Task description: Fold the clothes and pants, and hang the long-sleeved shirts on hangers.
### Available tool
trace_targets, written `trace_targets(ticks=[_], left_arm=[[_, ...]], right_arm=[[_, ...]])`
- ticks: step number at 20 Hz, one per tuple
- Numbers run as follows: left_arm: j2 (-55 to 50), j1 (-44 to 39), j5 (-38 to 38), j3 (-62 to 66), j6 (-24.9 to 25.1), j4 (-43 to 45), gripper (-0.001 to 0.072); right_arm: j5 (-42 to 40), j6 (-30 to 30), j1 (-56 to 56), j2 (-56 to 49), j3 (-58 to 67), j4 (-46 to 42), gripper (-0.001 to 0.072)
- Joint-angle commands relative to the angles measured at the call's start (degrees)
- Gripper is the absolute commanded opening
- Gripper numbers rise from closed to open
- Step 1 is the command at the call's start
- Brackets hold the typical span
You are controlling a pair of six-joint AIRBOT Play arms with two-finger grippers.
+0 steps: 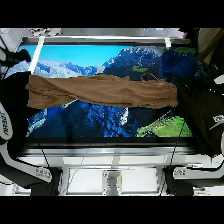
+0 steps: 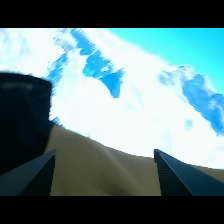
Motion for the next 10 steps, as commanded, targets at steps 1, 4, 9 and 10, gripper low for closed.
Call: trace_targets(ticks=[1, 4, 9, 10], left_arm=[[2.75, -8.76, -0.87, -0.02, 11.56, -0.17, 0.07], [2.14, -17.49, -0.92, -0.04, 17.38, 0.09, 0.07], [1.46, -25.05, -0.92, -0.04, 18.91, 0.66, 0.07], [1.4, -25.7, -0.92, -0.04, 18.91, 0.63, 0.07]], right_arm=[[9.14, -6.1, -3.19, -4.26, 1.25, 0.39, 0.0595], [10.14, -10.82, -4.68, -9.35, 1.62, 4.66, 0.0634], [9.6, -15.45, -5.57, -15.08, 1.9, 6.38, 0.0633], [9.25, -15.89, -5.57, -15.98, 1.9, 6.49, 0.0633]])
